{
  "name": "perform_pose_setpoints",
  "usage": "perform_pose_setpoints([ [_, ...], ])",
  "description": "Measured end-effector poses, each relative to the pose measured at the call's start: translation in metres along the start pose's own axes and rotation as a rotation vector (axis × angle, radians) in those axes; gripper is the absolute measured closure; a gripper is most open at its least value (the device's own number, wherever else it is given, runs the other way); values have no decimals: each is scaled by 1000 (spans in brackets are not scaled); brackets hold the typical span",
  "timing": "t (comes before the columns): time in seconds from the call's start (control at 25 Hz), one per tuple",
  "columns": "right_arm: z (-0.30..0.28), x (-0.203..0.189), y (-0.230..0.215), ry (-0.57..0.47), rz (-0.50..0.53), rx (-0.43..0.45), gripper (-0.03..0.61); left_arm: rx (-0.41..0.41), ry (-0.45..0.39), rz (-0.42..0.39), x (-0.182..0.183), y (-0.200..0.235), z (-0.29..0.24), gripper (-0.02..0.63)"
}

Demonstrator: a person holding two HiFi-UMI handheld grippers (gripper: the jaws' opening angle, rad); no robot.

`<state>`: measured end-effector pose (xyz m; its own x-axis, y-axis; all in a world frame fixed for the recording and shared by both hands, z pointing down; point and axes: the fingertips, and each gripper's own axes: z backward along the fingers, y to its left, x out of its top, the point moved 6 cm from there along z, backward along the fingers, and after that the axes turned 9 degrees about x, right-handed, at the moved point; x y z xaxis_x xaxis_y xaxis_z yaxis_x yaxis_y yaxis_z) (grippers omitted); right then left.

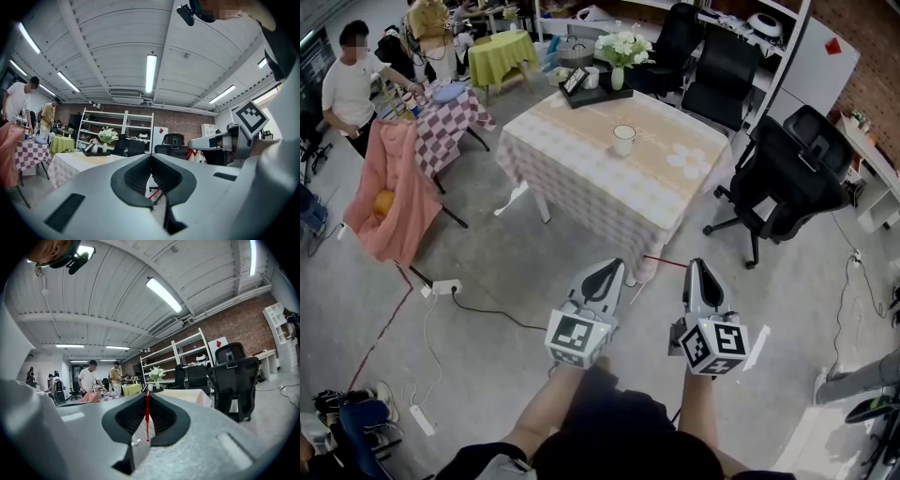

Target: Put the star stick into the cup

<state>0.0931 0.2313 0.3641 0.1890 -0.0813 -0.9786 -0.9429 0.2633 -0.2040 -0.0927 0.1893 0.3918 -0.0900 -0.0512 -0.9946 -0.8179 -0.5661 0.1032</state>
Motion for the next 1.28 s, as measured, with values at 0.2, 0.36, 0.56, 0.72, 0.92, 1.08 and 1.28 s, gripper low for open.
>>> perform_pose_setpoints([
  [0.2,-22,1,3,-1,7,4,561,5,-2,-8,1,18,-10,603],
  [0.36,-31,-2,6,-17,-8,11,561,1,3,-3,-1,26,-13,603],
  [0.56,-35,-4,4,-4,-9,-1,561,-2,8,4,-5,30,-18,603],
  [0.72,-39,-4,-1,4,-15,-6,561,0,18,3,-8,30,-24,603],
  [0.92,-54,-4,-13,14,-18,6,561,12,29,3,-14,33,-39,603],
  [1.08,-68,2,-26,16,-16,20,561,21,32,13,-12,31,-58,603],
  [1.28,-90,5,-45,30,-21,35,561,45,39,11,-15,35,-83,603],
])
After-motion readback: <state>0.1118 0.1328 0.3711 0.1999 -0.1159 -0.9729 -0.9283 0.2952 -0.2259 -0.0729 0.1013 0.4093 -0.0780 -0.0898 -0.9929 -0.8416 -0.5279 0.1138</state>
